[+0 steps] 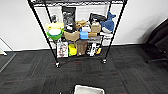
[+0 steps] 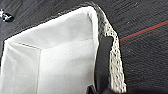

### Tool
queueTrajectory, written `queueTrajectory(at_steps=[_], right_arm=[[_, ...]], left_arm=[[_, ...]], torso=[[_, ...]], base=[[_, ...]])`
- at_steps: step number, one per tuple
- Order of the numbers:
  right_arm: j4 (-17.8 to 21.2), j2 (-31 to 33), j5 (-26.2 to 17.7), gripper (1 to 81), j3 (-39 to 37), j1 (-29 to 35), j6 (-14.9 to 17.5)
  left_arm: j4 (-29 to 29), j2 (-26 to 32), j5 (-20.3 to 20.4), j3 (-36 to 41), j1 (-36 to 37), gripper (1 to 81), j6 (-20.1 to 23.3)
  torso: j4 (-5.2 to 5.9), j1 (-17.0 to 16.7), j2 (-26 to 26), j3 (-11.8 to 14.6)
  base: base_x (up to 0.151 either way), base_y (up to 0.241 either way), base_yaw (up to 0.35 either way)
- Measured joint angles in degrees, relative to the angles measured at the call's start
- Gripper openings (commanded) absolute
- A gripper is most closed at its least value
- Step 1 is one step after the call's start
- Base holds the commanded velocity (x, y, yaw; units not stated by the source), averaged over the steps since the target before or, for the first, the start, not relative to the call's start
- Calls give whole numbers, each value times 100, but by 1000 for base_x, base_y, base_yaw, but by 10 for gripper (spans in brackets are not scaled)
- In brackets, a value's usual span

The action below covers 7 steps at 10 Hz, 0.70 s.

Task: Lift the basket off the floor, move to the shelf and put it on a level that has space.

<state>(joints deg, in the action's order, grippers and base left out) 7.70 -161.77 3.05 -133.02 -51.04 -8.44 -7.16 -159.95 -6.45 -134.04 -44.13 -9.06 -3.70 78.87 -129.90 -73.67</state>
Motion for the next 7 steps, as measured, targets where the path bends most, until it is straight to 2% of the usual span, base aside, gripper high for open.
queueTrajectory(at_steps=[4, 7], right_arm=[[0, 38, 12, 10, 13, -6, 0], [0, 107, 1, 10, 182, -6, -2]], left_arm=[[0, 96, -22, 221, -18, 10, -1], [0, 427, -20, 805, -51, 10, -1]], torso=[[0, 0, 0, 0], [0, 0, 0, 0]], base=[[0, 0, 0], [0, 0, 0]])
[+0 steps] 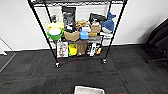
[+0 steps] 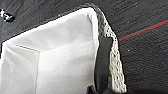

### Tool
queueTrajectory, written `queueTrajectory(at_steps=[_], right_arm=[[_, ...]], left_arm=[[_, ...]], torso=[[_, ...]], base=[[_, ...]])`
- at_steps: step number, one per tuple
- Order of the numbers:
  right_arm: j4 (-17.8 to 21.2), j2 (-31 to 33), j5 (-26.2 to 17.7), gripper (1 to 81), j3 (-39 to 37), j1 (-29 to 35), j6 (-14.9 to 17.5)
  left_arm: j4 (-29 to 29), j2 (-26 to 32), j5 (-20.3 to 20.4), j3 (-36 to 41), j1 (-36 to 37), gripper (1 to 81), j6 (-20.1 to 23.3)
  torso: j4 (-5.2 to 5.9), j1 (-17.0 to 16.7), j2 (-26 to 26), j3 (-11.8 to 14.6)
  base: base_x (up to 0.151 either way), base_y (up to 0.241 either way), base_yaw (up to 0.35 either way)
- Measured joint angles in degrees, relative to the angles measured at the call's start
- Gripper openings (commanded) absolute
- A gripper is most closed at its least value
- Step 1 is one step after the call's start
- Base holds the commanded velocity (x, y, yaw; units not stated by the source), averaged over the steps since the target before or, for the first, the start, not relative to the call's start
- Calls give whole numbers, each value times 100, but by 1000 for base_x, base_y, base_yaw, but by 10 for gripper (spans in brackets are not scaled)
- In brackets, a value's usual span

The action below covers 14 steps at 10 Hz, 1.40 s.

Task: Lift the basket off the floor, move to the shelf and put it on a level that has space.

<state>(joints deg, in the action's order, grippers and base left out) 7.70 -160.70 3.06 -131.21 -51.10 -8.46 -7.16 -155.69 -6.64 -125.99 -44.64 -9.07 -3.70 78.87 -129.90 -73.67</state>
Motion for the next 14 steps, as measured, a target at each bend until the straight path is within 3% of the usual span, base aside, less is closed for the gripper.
queueTrajectory(at_steps=[4, 8, 14], right_arm=[[-2, 386, -9, 10, 756, 76, -107], [-2, 750, 24, 10, 1337, 183, -262], [-27, 750, 62, 10, 1426, 282, -258]], left_arm=[[-1, 527, 23, 916, -4, 10, -7], [-56, 670, 89, 1202, -54, 10, -24], [-194, 1084, 349, 1802, -6, 10, -24]], torso=[[0, 0, 0, 0], [0, -40, 74, 0], [0, -739, 1191, -2]], base=[[0, 0, 0], [0, 0, 0], [0, 0, 0]])
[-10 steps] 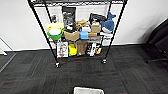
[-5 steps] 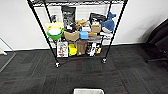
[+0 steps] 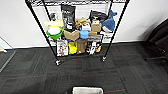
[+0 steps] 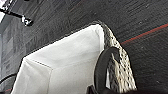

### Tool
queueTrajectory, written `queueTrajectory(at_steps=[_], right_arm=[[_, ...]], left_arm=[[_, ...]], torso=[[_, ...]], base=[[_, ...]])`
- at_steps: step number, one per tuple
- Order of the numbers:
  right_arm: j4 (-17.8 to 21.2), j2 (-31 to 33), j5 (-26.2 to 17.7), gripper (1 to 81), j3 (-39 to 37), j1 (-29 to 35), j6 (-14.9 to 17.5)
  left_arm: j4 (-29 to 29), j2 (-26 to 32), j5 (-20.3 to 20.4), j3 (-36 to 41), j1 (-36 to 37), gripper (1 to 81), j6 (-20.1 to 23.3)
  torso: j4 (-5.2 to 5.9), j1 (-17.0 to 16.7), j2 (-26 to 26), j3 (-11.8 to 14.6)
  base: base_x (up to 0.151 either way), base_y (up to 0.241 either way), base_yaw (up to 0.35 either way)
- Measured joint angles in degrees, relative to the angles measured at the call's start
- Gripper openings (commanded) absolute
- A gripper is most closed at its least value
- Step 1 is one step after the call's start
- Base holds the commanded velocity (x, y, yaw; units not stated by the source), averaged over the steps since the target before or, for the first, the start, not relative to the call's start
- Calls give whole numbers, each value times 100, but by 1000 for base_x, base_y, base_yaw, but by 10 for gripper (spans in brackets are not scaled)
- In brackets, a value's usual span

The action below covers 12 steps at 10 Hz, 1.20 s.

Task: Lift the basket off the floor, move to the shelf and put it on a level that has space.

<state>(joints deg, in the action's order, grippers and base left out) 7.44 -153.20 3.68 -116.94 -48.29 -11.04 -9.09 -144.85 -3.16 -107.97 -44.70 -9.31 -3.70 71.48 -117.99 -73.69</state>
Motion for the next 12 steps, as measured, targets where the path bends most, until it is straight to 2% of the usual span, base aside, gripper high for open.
queueTrajectory(at_steps=[1, 4, 6, 7, 9, 11, 12], right_arm=[[2, 0, 9, 10, 33, 24, -2], [-2, 24, 37, 10, 49, 35, 0], [-6, 37, 48, 10, 60, 41, 2], [-9, 50, 50, 10, 60, 41, 2], [-13, 52, 76, 10, 60, 55, 2], [-16, 39, 78, 10, 62, 90, 5], [-16, 57, 65, 10, 62, 83, 5]], left_arm=[[-16, 24, 35, 10, 24, 10, 2], [-20, 11, 57, 12, 38, 10, 2], [-22, 4, 68, 12, 41, 10, 2], [-22, -11, 82, 21, 59, 10, 2], [-27, -16, 99, 32, 69, 10, 2], [-29, 17, 127, 30, 68, 10, 2], [-30, -22, 145, 30, 72, 10, 2]], torso=[[6, -114, 179, 0], [151, -437, 688, 0], [164, -684, 1075, 0], [218, -796, 1243, -9], [428, -951, 1495, -33], [480, -1119, 1755, 30], [480, -1202, 1890, 158]], base=[[0, 0, 0], [0, 0, 0], [0, 0, 0], [0, 0, 0], [0, 0, 0], [0, 0, 0], [0, 0, 0]])
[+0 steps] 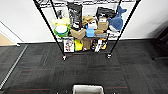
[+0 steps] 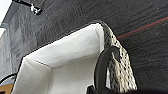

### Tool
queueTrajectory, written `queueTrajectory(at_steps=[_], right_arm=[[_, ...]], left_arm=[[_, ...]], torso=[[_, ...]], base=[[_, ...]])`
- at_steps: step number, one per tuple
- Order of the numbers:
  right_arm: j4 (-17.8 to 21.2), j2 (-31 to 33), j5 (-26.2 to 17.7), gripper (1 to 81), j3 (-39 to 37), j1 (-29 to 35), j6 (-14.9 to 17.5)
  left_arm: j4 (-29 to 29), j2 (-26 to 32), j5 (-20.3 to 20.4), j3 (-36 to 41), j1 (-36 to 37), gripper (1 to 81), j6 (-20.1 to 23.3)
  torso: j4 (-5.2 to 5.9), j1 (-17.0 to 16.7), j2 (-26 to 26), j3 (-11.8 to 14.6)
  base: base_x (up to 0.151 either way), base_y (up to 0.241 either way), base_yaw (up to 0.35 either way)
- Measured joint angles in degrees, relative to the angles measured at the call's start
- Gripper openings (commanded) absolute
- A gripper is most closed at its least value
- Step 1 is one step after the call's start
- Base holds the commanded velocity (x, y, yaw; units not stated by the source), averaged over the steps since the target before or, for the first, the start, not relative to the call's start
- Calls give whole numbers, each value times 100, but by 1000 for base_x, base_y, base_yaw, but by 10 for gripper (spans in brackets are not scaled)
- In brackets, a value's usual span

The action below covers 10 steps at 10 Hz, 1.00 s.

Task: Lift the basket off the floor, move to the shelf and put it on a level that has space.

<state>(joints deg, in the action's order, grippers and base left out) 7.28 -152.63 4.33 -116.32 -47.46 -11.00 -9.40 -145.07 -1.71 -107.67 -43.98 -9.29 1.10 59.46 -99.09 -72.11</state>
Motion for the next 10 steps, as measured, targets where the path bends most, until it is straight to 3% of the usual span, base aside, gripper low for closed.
queueTrajectory(at_steps=[10], right_arm=[[-6, 284, -244, 10, 315, 394, -24]], left_arm=[[-236, -83, -156, 4, 210, 10, -49]], torso=[[0, -1250, 1904, 1913]], base=[[0, 0, 0]])
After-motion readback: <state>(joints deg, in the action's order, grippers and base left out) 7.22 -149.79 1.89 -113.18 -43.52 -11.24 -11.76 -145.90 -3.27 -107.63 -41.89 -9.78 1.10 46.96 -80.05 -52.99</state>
